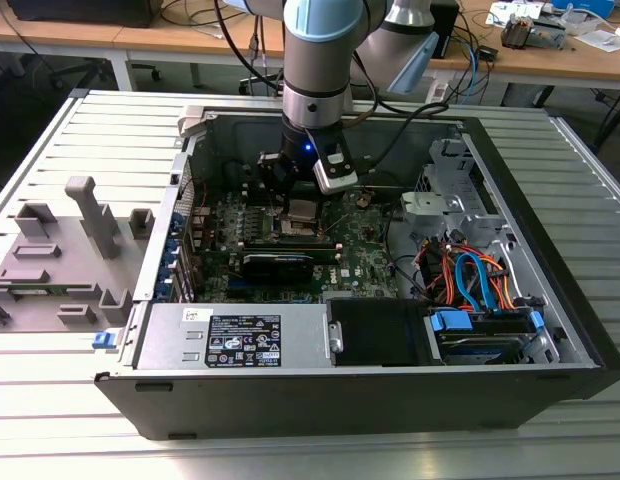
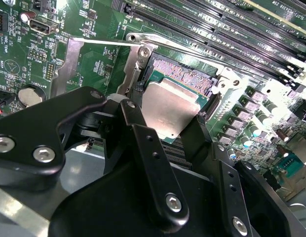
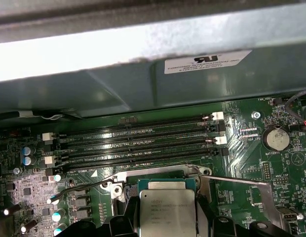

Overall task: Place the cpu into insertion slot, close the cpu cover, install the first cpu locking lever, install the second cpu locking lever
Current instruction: 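Place the cpu into insertion slot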

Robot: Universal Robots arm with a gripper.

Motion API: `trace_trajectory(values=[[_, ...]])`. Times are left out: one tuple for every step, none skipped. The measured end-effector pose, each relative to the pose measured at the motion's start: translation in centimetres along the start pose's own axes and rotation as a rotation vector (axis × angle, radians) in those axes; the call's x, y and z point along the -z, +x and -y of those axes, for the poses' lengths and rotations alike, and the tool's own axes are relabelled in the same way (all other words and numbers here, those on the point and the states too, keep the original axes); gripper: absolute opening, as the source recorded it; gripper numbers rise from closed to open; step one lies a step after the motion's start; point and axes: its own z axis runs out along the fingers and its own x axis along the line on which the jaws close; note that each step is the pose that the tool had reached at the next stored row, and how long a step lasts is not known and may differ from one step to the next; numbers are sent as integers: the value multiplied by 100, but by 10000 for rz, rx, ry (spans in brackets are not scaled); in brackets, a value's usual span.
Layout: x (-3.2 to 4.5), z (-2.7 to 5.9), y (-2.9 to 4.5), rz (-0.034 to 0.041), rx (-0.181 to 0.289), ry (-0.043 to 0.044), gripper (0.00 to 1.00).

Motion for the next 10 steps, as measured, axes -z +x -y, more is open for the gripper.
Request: trace_trajectory(values=[[0, 0, 0, 0, -4, -1, 55], [0, 0, 0, 1, -60, -1, 55], [0, 0, 0, 1, -74, -2, 55], [0, 0, 0, 2, -120, -3, 55], [0, 0, 0, 4, -182, -3, 55], [0, 0, -1, 6, -272, -3, 55], [0, 0, -1, 9, -389, 2, 55], [0, 1, 0, 13, -513, 10, 55], [0, 1, 0, 16, -644, 18, 55], [0, 0, 0, 21, -777, 25, 55]])
